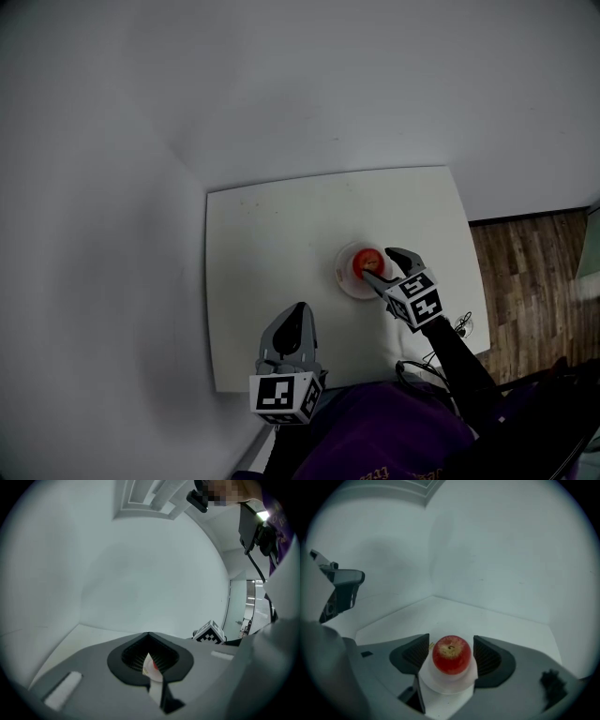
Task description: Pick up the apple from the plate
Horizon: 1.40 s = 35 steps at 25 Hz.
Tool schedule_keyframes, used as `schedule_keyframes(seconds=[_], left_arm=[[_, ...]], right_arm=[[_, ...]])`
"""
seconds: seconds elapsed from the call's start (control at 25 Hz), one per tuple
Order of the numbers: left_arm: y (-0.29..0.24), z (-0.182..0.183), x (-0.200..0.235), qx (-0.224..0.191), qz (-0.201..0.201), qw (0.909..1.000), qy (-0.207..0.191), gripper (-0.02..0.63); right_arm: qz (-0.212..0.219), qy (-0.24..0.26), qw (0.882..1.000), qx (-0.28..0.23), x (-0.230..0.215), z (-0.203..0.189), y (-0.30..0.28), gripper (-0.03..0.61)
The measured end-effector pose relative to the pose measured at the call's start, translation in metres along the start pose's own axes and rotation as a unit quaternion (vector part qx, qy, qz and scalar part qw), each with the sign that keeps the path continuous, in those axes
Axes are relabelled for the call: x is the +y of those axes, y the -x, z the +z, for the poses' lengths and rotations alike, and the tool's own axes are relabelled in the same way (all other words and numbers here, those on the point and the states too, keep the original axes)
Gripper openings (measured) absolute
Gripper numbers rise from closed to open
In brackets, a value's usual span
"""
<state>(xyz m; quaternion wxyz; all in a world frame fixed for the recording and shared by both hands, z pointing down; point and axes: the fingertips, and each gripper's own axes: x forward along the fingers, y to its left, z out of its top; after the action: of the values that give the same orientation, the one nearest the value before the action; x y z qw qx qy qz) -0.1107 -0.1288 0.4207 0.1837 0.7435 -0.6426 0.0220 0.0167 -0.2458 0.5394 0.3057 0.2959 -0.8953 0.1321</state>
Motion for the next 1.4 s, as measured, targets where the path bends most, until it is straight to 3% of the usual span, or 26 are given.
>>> schedule_keyframes(seconds=[0.32,0.88,1.4], left_arm=[[0.003,-0.001,0.012,0.001,0.005,1.0000,0.001,0.006],[0.006,-0.005,0.024,0.007,0.018,0.9998,0.006,0.006],[0.002,-0.006,0.021,0.008,0.010,0.9999,0.004,0.006]], right_arm=[[-0.002,0.027,0.999,0.026,0.003,-0.011,-0.020,0.327],[0.000,0.031,0.998,0.050,0.002,-0.022,-0.035,0.333],[-0.001,0.022,0.999,0.036,-0.001,-0.021,-0.035,0.333]])
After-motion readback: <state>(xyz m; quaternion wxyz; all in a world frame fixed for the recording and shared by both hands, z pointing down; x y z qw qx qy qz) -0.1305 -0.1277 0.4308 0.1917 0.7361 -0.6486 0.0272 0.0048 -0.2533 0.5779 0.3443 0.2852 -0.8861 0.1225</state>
